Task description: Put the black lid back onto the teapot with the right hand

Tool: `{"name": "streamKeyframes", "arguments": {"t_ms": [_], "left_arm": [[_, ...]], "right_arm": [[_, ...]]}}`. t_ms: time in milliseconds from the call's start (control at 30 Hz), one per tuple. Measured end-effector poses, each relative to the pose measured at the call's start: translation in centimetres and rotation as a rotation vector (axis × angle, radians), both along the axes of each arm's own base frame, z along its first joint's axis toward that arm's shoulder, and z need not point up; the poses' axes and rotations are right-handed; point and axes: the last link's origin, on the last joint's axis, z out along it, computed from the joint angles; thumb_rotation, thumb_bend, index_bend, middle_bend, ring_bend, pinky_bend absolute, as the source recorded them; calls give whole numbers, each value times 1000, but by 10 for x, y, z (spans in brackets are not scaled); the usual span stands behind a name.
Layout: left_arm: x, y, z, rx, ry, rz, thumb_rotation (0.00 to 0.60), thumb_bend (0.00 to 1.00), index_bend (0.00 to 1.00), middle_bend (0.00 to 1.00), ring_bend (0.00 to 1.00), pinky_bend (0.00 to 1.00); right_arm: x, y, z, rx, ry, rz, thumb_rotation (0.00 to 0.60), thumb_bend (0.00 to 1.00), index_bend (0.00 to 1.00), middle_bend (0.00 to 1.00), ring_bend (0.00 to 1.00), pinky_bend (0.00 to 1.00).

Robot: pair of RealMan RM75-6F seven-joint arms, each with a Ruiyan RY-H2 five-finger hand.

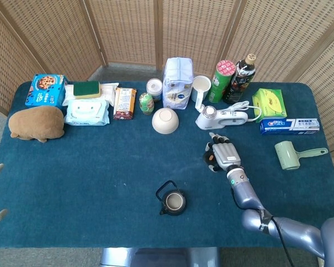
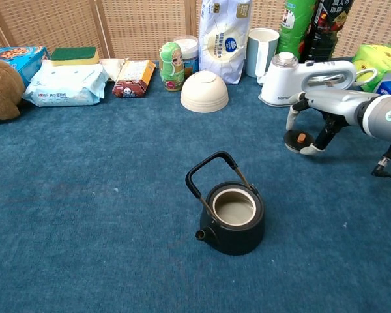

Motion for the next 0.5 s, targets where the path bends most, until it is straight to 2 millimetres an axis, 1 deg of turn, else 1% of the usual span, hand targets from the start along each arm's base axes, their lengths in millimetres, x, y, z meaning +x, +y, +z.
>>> {"name": "streamKeyframes", "arguments": {"t_ms": [500], "left_arm": [[0,-1,1,5,-4,-1,600,95,0,0,0,22]], "right_arm": [[1,2,-4,9,-5,-1,600,336,359,19,0,0]]}}
